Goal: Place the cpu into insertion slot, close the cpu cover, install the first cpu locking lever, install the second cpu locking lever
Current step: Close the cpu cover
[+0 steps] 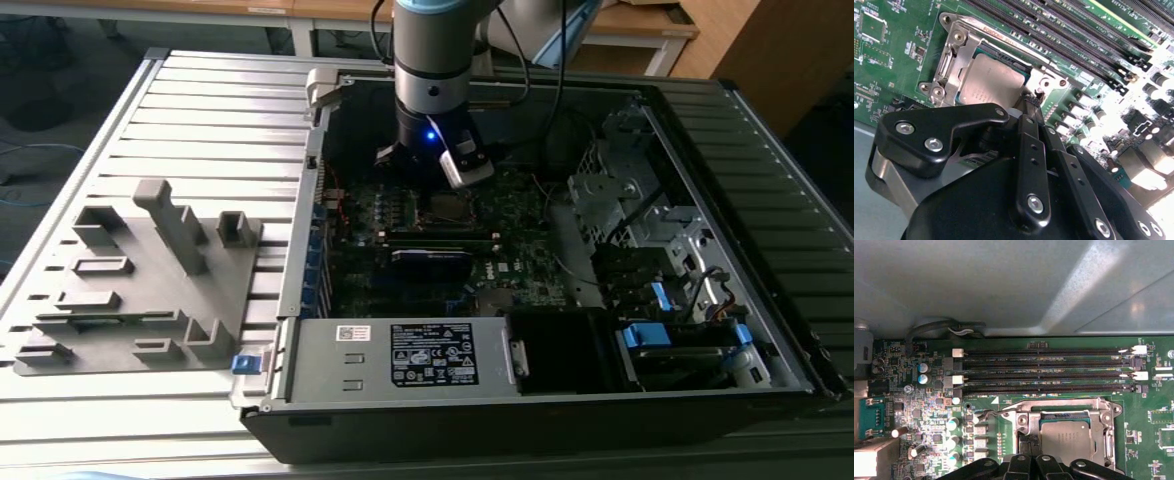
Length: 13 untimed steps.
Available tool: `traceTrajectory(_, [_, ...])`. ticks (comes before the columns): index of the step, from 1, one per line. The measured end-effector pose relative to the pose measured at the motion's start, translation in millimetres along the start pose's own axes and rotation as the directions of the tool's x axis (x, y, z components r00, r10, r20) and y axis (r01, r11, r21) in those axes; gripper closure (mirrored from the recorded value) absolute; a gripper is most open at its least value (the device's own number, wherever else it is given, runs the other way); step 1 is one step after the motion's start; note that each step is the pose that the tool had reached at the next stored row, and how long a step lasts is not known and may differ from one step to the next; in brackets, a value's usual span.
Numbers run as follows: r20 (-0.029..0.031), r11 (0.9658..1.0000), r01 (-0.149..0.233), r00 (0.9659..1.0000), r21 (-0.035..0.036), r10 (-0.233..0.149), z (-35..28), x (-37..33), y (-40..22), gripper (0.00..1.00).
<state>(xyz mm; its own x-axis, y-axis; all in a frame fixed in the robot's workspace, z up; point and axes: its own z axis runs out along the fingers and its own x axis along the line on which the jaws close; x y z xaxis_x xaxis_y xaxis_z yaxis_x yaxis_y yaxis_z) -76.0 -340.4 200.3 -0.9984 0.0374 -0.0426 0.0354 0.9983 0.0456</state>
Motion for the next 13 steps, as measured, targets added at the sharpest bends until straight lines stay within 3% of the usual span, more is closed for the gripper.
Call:
traceTrajectory(6, [-0.0002, 1.0000, 0.000, 1.0000, 0.0003, 0.000, -3.7, -0.1, 0.1, 0.89])
traceTrajectory(13, [-0.0002, 1.0000, 0.000, 1.0000, 0.0002, 0.000, -12.2, -0.5, 0.5, 0.89])
